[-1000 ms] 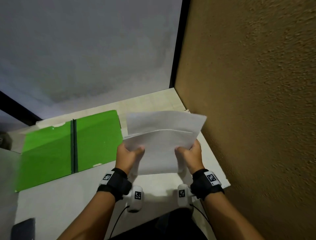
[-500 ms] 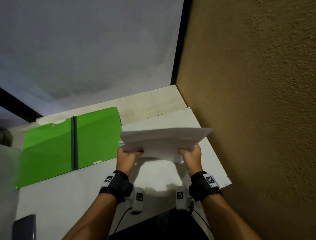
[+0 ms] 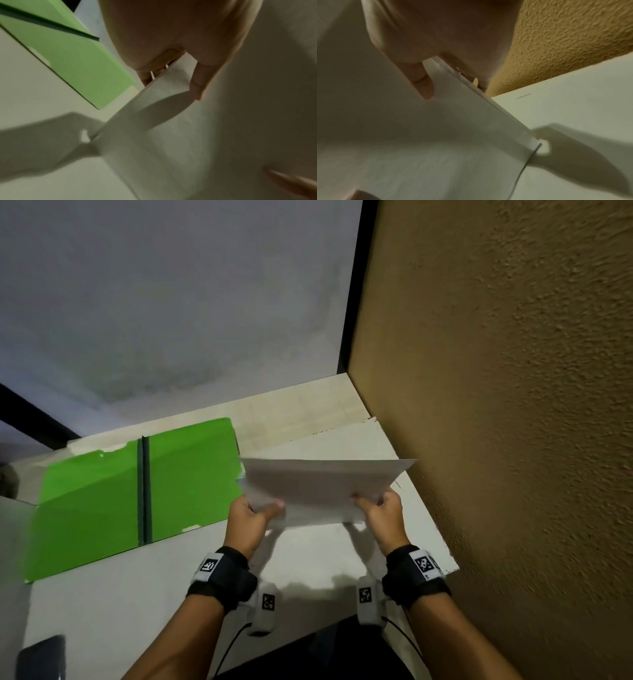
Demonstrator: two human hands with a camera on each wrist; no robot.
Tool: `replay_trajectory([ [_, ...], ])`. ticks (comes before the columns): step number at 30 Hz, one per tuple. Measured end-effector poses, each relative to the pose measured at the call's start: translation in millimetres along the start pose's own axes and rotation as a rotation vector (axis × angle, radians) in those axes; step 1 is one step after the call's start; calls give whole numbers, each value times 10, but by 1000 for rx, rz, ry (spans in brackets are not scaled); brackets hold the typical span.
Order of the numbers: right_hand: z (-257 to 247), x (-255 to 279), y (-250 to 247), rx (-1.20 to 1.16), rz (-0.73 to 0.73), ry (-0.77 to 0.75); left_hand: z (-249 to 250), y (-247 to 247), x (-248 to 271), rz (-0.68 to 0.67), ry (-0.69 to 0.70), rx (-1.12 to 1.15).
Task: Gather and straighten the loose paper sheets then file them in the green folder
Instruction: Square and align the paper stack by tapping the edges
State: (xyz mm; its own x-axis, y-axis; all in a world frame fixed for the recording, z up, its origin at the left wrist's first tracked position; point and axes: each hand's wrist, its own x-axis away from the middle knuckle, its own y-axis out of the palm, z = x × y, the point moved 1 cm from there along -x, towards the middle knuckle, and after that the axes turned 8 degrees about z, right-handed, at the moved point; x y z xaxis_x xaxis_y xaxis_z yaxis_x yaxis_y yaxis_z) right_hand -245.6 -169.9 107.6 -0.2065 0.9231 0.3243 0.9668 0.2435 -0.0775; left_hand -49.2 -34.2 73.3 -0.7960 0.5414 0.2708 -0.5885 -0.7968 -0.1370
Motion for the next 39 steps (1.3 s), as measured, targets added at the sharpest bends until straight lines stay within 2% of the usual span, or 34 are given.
replay_trajectory([
  [4,-218,-23,-48,-76,-52,-66,126,-92,-34,-39,70,15],
  [7,-486,-159,-102,-177,-51,-157,293,-123,-41,-89,50,76],
  [11,-681,-289,-95,-163,-11,-232,376,-227,-114,-145,28,81],
  [14,-758,-346,-110,-223,-29,-109,386,-304,-172,-179,-7,82],
  [18,-721,-395,-139,-318,-155,56,408,-335,-152,-197,-53,148],
  [21,-699,-407,-128,-413,-123,121,348,-330,-149,-211,-117,206],
  [27,-726,-380,-122,-565,-81,164,244,-246,-70,-208,-190,294],
  [33,-626,-388,-167,-542,-54,157,112,-264,-54,-202,-252,299],
  [37,-597,-367,-112,-462,-149,200,48,-308,13,-196,-277,316],
  [39,-564,-360,-78,-418,-149,219,10,-289,46,-212,-301,317],
])
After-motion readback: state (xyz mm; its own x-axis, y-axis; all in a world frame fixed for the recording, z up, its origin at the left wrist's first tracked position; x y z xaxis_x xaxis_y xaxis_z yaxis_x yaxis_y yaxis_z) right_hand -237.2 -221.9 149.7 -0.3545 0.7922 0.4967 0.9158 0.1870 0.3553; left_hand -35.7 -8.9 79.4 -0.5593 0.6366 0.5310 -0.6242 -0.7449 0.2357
